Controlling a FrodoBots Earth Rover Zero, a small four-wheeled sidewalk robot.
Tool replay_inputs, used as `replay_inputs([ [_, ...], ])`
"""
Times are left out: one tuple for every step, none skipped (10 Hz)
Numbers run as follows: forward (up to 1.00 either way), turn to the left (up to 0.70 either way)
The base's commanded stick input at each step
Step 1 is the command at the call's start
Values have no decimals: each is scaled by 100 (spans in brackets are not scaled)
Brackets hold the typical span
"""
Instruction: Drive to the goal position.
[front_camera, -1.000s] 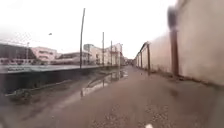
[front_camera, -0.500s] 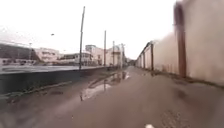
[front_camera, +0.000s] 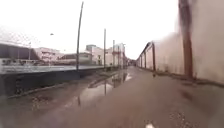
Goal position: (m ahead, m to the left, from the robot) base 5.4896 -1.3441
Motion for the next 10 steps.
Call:
replay_inputs([
  [70, 8],
  [70, 8],
  [70, 8],
  [70, 8],
  [70, 8],
  [70, 8],
  [70, 5],
  [70, -19],
  [70, -27],
  [70, -27],
])
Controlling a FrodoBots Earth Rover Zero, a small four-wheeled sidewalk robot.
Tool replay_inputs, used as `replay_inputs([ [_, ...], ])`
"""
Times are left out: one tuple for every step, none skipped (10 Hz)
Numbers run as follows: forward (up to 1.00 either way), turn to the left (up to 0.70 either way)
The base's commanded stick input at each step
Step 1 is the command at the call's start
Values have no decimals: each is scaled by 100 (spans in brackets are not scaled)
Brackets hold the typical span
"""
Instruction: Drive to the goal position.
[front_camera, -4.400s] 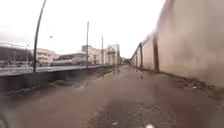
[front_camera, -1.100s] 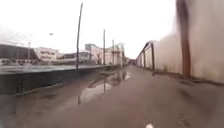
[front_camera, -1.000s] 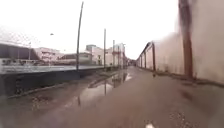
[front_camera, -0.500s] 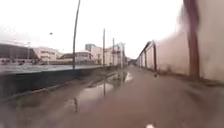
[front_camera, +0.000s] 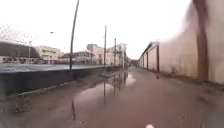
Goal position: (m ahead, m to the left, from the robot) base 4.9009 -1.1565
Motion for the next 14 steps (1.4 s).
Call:
replay_inputs([
  [70, -20],
  [70, 3],
  [70, 8],
  [70, 8],
  [70, 8],
  [70, 8],
  [70, 8],
  [70, 8],
  [70, 8],
  [70, 8],
  [70, 8],
  [70, 8],
  [70, 8],
  [70, 8],
])
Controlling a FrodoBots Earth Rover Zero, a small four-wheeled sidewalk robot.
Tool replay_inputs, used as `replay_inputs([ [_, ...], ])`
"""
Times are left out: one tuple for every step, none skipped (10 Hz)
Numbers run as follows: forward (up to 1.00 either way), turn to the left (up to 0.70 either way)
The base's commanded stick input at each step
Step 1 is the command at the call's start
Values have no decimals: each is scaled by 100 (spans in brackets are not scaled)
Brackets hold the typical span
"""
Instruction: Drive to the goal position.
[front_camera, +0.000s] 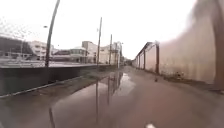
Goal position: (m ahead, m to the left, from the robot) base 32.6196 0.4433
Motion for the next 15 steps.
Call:
replay_inputs([
  [70, 8],
  [70, 8],
  [70, 8],
  [70, 8],
  [70, 8],
  [70, 8],
  [70, 8],
  [70, 8],
  [70, 8],
  [70, -19],
  [70, -27],
  [70, -27],
  [70, -27],
  [70, -27],
  [70, -27],
])
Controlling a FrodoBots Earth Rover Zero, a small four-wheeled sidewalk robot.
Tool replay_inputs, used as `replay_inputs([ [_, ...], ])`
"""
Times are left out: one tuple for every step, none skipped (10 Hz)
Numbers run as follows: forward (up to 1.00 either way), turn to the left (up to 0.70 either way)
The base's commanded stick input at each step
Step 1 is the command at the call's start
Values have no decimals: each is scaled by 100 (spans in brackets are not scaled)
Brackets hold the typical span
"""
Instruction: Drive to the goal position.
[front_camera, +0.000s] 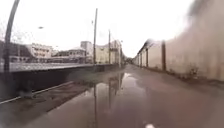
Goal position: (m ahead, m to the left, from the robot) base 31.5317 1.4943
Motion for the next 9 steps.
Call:
replay_inputs([
  [70, -27],
  [70, -27],
  [70, -26],
  [70, -24],
  [70, -18],
  [70, -4],
  [70, 8],
  [70, 8],
  [70, 8],
])
